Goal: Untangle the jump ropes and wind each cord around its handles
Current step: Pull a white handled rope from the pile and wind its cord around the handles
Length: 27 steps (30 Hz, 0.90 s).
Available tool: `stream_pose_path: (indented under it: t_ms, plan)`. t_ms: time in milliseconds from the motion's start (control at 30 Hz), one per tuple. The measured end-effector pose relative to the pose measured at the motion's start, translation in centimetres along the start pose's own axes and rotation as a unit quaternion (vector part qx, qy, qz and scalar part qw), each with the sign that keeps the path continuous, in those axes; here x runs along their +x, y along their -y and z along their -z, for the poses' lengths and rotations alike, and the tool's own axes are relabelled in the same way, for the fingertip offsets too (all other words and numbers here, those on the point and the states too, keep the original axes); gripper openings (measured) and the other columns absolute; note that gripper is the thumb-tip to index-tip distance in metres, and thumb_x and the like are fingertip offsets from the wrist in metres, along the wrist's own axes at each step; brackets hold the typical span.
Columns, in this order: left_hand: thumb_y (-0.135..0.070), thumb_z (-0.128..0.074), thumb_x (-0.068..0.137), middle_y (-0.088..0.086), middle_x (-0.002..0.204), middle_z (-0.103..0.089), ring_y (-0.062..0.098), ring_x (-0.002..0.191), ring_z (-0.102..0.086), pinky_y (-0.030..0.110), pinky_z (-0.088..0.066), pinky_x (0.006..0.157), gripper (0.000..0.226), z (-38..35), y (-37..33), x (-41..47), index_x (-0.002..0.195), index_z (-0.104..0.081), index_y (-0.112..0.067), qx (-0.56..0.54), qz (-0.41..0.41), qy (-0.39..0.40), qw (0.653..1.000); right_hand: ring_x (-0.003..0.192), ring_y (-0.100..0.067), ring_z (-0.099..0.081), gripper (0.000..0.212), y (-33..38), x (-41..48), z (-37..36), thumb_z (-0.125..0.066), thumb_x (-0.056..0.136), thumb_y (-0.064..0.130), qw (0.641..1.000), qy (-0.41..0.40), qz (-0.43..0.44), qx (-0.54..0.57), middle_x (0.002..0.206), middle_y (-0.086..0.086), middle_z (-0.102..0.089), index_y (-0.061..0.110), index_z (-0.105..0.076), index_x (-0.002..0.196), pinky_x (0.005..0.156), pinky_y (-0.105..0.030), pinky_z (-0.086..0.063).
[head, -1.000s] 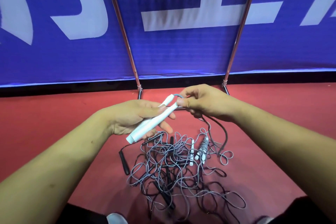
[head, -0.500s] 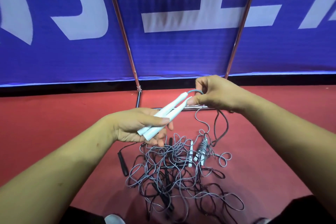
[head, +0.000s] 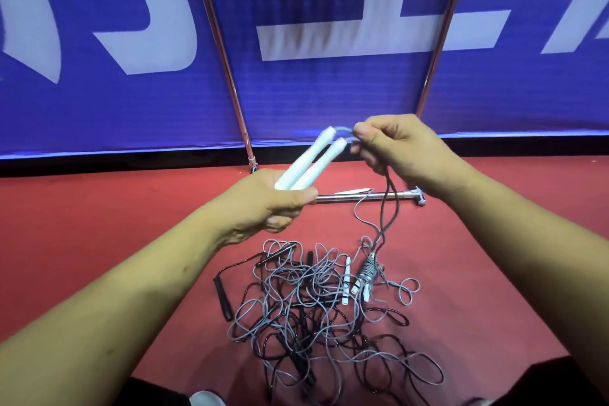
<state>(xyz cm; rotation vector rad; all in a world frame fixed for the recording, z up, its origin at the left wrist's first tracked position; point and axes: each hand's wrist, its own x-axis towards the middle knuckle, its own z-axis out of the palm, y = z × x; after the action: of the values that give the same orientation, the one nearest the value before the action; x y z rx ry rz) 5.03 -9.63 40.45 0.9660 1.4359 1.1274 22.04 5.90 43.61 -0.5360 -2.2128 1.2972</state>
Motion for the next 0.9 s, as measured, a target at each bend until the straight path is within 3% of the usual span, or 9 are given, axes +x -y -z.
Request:
stream_pose_path:
  t_ms: [100, 200, 267, 333, 400, 600, 667, 767, 900]
  plan:
    - [-0.014, -0.066, 0.085, -0.001, 0.053, -0.032, 0.007, 0.037, -0.026, 0.02, -0.016, 0.041, 0.02, 0.1, -0.5, 0.4, 0.078, -0.048, -0.011, -0.118, -0.061, -0.069, 0.989, 0.054, -0.018, -0.042, 0.032, -0.6, 0.4, 0.2, -0.048, 0.102, 0.024, 1.0, -0.008, -0.004, 0.03, 0.057, -0.002, -0.045, 0.002, -0.063, 0.086, 0.054, -0.022, -0.039]
    - [-0.021, -0.059, 0.09, 0.0, 0.059, -0.052, 0.012, 0.049, -0.056, 0.016, -0.039, 0.042, 0.015, 1.0, -1.1, 0.7, 0.082, -0.052, -0.011, -0.222, -0.098, -0.128, 0.962, 0.054, -0.017, -0.042, 0.028, -1.4, 0.3, -0.3, -0.046, 0.103, 0.021, 0.994, 0.038, -0.047, 0.086, 0.061, -0.002, -0.04, 0.004, -0.063, 0.087, 0.054, -0.021, -0.038]
    - [-0.028, -0.056, 0.086, 0.012, 0.085, -0.071, 0.027, 0.081, -0.074, 0.027, -0.06, 0.064, 0.017, 1.0, -1.2, 0.6, 0.084, -0.055, -0.011, -0.267, -0.104, -0.132, 0.949, 0.054, -0.017, -0.044, 0.026, -1.6, 0.1, -1.5, -0.045, 0.102, 0.019, 0.983, 0.087, -0.077, 0.144, 0.062, -0.002, -0.039, 0.006, -0.062, 0.088, 0.055, -0.02, -0.04]
    - [-0.031, -0.052, 0.091, 0.024, 0.108, -0.07, 0.037, 0.101, -0.07, 0.041, -0.06, 0.084, 0.02, 0.8, -1.3, 0.9, 0.086, -0.055, -0.012, -0.316, -0.112, -0.135, 0.932, 0.056, -0.017, -0.05, 0.022, -1.7, 0.0, -3.3, -0.046, 0.102, 0.015, 0.972, 0.122, -0.102, 0.174, 0.063, -0.003, -0.044, 0.006, -0.061, 0.089, 0.058, -0.02, -0.046]
    - [-0.031, -0.045, 0.1, 0.023, 0.117, -0.068, 0.037, 0.105, -0.069, 0.044, -0.058, 0.087, 0.023, 0.8, -1.4, 1.4, 0.091, -0.054, -0.012, -0.36, -0.13, -0.163, 0.909, 0.054, -0.017, -0.053, 0.023, -1.7, -0.3, -5.2, -0.045, 0.102, 0.013, 0.959, 0.142, -0.141, 0.198, 0.062, -0.003, -0.051, 0.006, -0.061, 0.087, 0.056, -0.023, -0.047]
    - [-0.033, -0.042, 0.104, 0.018, 0.117, -0.069, 0.026, 0.093, -0.074, 0.033, -0.061, 0.073, 0.051, 1.9, -1.3, 2.1, 0.14, -0.043, 0.004, -0.483, -0.127, -0.221, 0.837, 0.036, -0.009, -0.032, 0.031, -1.3, -1.5, -9.5, -0.043, 0.104, 0.021, 0.931, 0.174, -0.218, 0.237, 0.052, -0.004, -0.043, 0.007, -0.06, 0.081, 0.042, -0.018, -0.022]
    - [-0.036, -0.042, 0.104, 0.012, 0.117, -0.07, 0.023, 0.098, -0.073, 0.033, -0.061, 0.077, 0.051, 1.7, -1.6, 2.0, 0.134, -0.049, 0.004, -0.482, -0.122, -0.224, 0.838, 0.035, -0.008, -0.029, 0.032, -0.9, -1.5, -10.2, -0.044, 0.103, 0.022, 0.933, 0.175, -0.221, 0.223, 0.05, -0.002, -0.04, 0.008, -0.06, 0.08, 0.043, -0.019, -0.019]
    - [-0.04, -0.046, 0.102, 0.002, 0.086, -0.073, 0.028, 0.1, -0.072, 0.038, -0.057, 0.076, 0.033, 1.1, -1.8, 1.8, 0.111, -0.057, -0.01, -0.491, -0.128, -0.222, 0.833, 0.035, -0.008, -0.026, 0.032, -0.2, -1.6, -10.7, -0.044, 0.103, 0.021, 0.936, 0.174, -0.231, 0.203, 0.05, -0.001, -0.037, 0.008, -0.059, 0.079, 0.04, -0.016, -0.018]
    - [-0.045, -0.047, 0.1, -0.004, 0.058, -0.05, 0.009, 0.05, -0.056, 0.018, -0.041, 0.045, 0.028, 1.3, -1.8, 2.0, 0.093, -0.051, -0.018, -0.438, -0.097, -0.248, 0.859, 0.035, -0.008, -0.025, 0.031, 0.8, -1.9, -10.7, -0.044, 0.103, 0.019, 0.934, 0.187, -0.233, 0.196, 0.049, 0.0, -0.034, 0.007, -0.058, 0.078, 0.04, -0.017, -0.016]
